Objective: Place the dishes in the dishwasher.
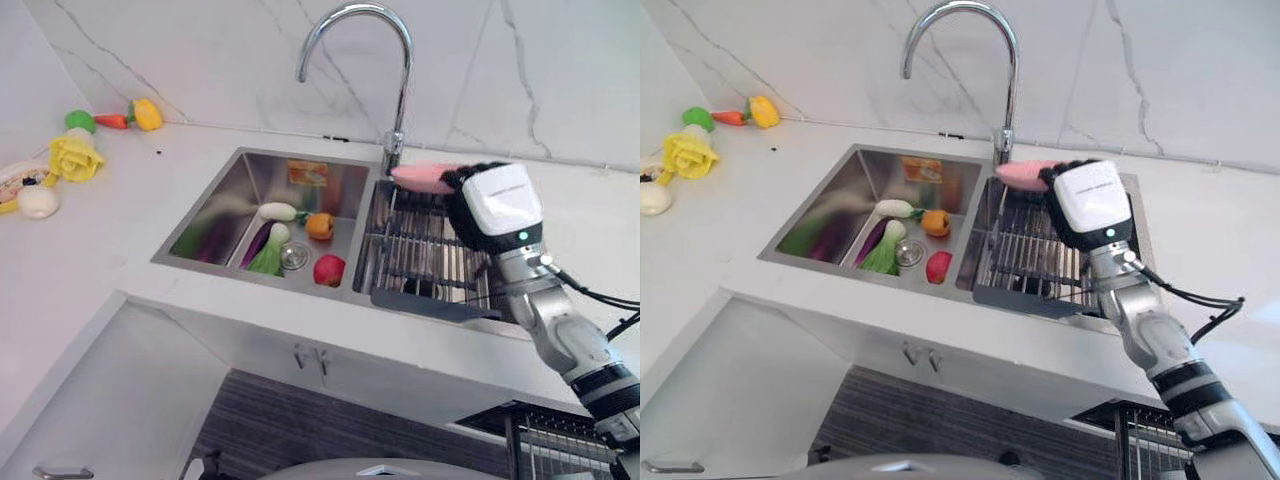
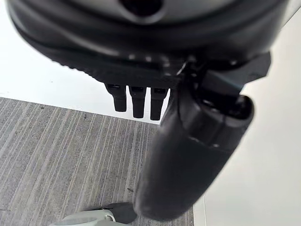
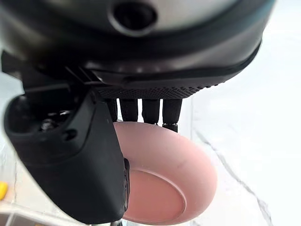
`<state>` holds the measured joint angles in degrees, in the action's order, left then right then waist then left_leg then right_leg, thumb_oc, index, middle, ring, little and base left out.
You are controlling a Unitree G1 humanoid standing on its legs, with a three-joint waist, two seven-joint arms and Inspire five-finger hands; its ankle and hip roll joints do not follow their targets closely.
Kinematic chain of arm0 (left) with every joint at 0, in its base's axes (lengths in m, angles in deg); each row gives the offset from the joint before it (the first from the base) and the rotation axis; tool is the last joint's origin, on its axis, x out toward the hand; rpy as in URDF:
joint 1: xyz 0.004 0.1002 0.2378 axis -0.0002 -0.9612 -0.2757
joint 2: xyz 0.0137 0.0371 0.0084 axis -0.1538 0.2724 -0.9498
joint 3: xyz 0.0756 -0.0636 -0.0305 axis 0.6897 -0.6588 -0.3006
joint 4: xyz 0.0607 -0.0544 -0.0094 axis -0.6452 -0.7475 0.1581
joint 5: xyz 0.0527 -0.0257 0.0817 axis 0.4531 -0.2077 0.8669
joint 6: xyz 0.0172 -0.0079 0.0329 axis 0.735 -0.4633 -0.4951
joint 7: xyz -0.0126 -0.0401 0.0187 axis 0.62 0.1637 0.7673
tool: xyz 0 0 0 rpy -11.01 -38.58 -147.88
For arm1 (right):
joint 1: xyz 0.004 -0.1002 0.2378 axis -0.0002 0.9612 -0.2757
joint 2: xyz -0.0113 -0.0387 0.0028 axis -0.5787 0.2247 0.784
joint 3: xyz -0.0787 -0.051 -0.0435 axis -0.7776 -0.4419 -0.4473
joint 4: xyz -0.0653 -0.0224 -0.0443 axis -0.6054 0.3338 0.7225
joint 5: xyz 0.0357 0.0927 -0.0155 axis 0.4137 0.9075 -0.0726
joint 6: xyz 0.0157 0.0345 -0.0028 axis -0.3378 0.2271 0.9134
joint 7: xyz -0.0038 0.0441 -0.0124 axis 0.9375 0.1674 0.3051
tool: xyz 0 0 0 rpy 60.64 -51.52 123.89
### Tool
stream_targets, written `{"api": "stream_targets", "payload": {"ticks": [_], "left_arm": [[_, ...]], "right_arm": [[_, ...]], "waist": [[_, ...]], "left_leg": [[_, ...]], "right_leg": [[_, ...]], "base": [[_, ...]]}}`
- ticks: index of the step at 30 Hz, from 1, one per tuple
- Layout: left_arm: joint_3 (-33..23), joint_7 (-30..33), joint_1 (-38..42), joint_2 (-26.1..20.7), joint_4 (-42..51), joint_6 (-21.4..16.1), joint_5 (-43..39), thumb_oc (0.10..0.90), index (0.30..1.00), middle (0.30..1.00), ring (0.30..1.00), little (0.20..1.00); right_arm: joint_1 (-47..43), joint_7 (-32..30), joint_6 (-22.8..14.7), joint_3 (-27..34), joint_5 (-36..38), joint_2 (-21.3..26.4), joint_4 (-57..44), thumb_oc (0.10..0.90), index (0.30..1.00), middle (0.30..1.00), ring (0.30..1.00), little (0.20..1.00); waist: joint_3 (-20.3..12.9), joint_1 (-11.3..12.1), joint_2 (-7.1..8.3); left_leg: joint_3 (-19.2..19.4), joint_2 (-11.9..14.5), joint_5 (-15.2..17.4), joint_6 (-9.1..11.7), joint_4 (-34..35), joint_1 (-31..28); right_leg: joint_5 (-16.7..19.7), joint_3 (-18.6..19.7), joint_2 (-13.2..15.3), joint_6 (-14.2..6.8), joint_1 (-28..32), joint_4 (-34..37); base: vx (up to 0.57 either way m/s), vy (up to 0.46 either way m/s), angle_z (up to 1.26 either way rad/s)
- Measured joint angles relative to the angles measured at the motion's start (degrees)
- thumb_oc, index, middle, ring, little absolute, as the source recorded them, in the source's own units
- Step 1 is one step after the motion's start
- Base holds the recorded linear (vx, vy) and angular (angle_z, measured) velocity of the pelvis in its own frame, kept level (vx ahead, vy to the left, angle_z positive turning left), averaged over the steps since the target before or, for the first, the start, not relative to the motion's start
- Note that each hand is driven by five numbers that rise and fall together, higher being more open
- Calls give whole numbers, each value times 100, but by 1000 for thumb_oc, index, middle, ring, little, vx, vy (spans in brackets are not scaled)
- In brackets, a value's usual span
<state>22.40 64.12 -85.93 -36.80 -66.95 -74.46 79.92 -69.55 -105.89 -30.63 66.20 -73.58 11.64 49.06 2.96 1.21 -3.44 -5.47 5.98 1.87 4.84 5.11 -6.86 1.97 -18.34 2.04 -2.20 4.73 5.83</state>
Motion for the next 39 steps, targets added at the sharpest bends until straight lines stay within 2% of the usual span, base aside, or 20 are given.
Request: {"api": "stream_targets", "payload": {"ticks": [2, 4, 5, 6, 8, 10, 11, 12, 13, 15, 18, 20, 21, 22, 23, 25, 26, 30, 34, 39], "left_arm": [[-2, -14, 68, -1, 9, 6, 20, 800, 900, 900, 900, 900], [-11, -7, 1, 0, 92, 65, 81, 800, 900, 900, 900, 900], [-11, -7, 1, 0, 92, 65, 81, 800, 900, 900, 900, 900], [-14, -14, -84, -23, 36, 163, 99, 800, 900, 900, 900, 900], [-14, -14, -84, -23, 36, 163, 99, 800, 900, 900, 900, 900], [-14, -23, -50, -59, 1, 170, 127, 800, 900, 900, 900, 900], [-14, -23, -50, -59, 1, 170, 127, 800, 900, 900, 900, 900], [41, -32, 13, -37, 228, 257, 128, 800, 900, 900, 900, 900], [41, -32, 13, -37, 228, 257, 128, 800, 900, 900, 900, 900], [-29, -29, -117, -43, 257, 187, 125, 800, 900, 900, 900, 900], [-185, -26, -129, -46, 105, 243, 247, 800, 900, 900, 900, 900], [-187, -19, -120, -49, 124, 239, 305, 800, 900, 900, 900, 900], [-231, -20, -52, -80, 155, 168, 329, 800, 900, 900, 900, 900], [-378, -84, 70, -130, -13, 175, 300, 800, 900, 900, 900, 900], [-445, -82, 76, -103, -26, 169, 295, 800, 900, 900, 900, 900], [-466, -129, 167, 5, -15, 167, 263, 800, 900, 900, 900, 900], [-472, -323, 229, -56, -38, 191, 237, 800, 900, 900, 900, 900], [-352, -417, 288, -144, -102, 172, 317, 800, 900, 900, 900, 900], [-346, -371, 315, -168, -81, 149, 324, 800, 900, 900, 900, 900], [47, -355, 341, -180, 18, 116, 436, 800, 900, 900, 900, 900]], "right_arm": [[245, 172, -41, 301, 10, 39, -274, 400, 300, 300, 300, 300], [1360, 447, -206, 1448, 216, 94, -1954, 400, 300, 300, 300, 300], [1360, 447, -206, 1448, 216, 94, -1954, 400, 300, 300, 300, 300], [1463, 500, -233, 1574, 221, 174, -2250, 400, 300, 300, 300, 300], [1463, 500, -233, 1574, 221, 174, -2250, 400, 300, 300, 300, 300], [1842, 701, -90, 2229, 262, 399, -2404, 400, 300, 300, 300, 300], [1842, 701, -90, 2229, 262, 399, -2404, 400, 300, 300, 300, 300], [2485, 854, 42, 2728, 437, 305, -2802, 400, 300, 300, 300, 300], [2485, 854, 42, 2728, 437, 305, -2802, 400, 300, 300, 300, 300], [2942, 798, -128, 3152, 431, 212, -3307, 400, 300, 300, 300, 300], [2877, 806, 247, 3156, 439, 183, -3365, 400, 300, 300, 300, 300], [2864, 792, 328, 3162, 440, 182, -3364, 400, 300, 300, 300, 300], [2865, 794, 387, 3159, 448, 141, -3362, 400, 300, 300, 300, 300], [2862, 792, 445, 3156, 460, 132, -3365, 400, 300, 300, 300, 300], [2833, 802, 489, 3144, 480, 140, -3362, 400, 300, 300, 300, 300], [2768, 886, 505, 3122, 480, 101, -3326, 400, 300, 300, 300, 300], [2743, 937, 495, 3004, 490, -102, -3299, 400, 300, 300, 300, 300], [2960, 991, 288, 2755, 496, -342, -3149, 400, 300, 300, 300, 300], [2979, 1022, 284, 2393, 495, -392, -2426, 400, 300, 300, 300, 300], [2963, 925, 184, 2132, 500, -442, -1444, 400, 300, 300, 300, 300]], "waist": [[25, 12, 9], [108, -64, -15], [108, -64, -15], [143, -285, 33], [143, -285, 33], [259, -715, 98], [259, -715, 98], [282, -883, 79], [282, -883, 79], [317, -1015, 98], [341, -1581, 124], [344, -1668, 136], [420, -1805, 279], [443, -1985, 351], [441, -1999, 296], [540, -1921, 16], [576, -1836, 58], [578, -1955, 193], [470, -1772, 281], [371, -1559, 233]], "left_leg": [[-6, -7, 3, 2, 1, 15], [120, -30, 1, -3, 5, 124], [120, -30, 1, -3, 5, 124], [291, -48, 0, -3, 4, 20], [291, -48, 0, -3, 4, 20], [607, -50, 2, -1, 5, -78], [607, -50, 2, -1, 5, -78], [847, -88, 2, -2, 4, -155], [847, -88, 2, -2, 4, -155], [1681, -165, -15, -21, -37, -188], [2070, -284, -18, -24, -138, -355], [2235, -369, -18, -23, -275, -379], [2237, -468, 41, -3, -592, -310], [2279, -512, 319, -156, -576, -155], [2397, -442, 245, -238, -109, -90], [2449, -36, 129, -377, 51, 138], [2550, -74, 149, -347, 51, 88], [2577, -409, 117, -518, 52, 160], [2529, -446, 46, -540, 52, 176], [2355, -377, -20, -493, 52, 263]], "right_leg": [[-23, 10, 3, -19, -31, -9], [-7, 250, 13, -16, -197, -9], [-7, 250, 13, -16, -197, -9], [3, 433, 19, -30, -211, -6], [3, 433, 19, -30, -211, -6], [2, 787, 11, -54, -273, -7], [2, 787, 11, -54, -273, -7], [24, 1120, -45, -115, -353, -68], [24, 1120, -45, -115, -353, -68], [50, 1870, -91, -106, -836, -271], [297, 2580, -97, -26, -1038, -274], [365, 2760, -62, -22, -1065, -260], [488, 2981, 75, -8, -1047, -222], [593, 3178, 220, -93, -1065, -113], [615, 3289, 185, -166, -1245, -115], [599, 3315, -31, -326, -1442, -42], [626, 3317, 35, -402, -1486, -57], [717, 3304, 413, -698, -1594, -63], [759, 3244, 475, -757, -1565, -37], [802, 3053, 457, -737, -1539, -29]], "base": [[-12, 35, 10], [-8, 29, -18], [4, 31, -66], [10, 9, -35], [28, 3, -38], [41, 53, -71], [-45, 75, -48], [-40, 19, -19], [-9, 78, -92], [27, 113, -189], [7, 116, -160], [-31, 59, -113], [-49, 97, -140], [-46, 82, -117], [-6, 75, -97], [-14, 26, -93], [-3, 32, -64], [-1, 0, -6], [18, -17, 12], [13, -28, 20]]}}
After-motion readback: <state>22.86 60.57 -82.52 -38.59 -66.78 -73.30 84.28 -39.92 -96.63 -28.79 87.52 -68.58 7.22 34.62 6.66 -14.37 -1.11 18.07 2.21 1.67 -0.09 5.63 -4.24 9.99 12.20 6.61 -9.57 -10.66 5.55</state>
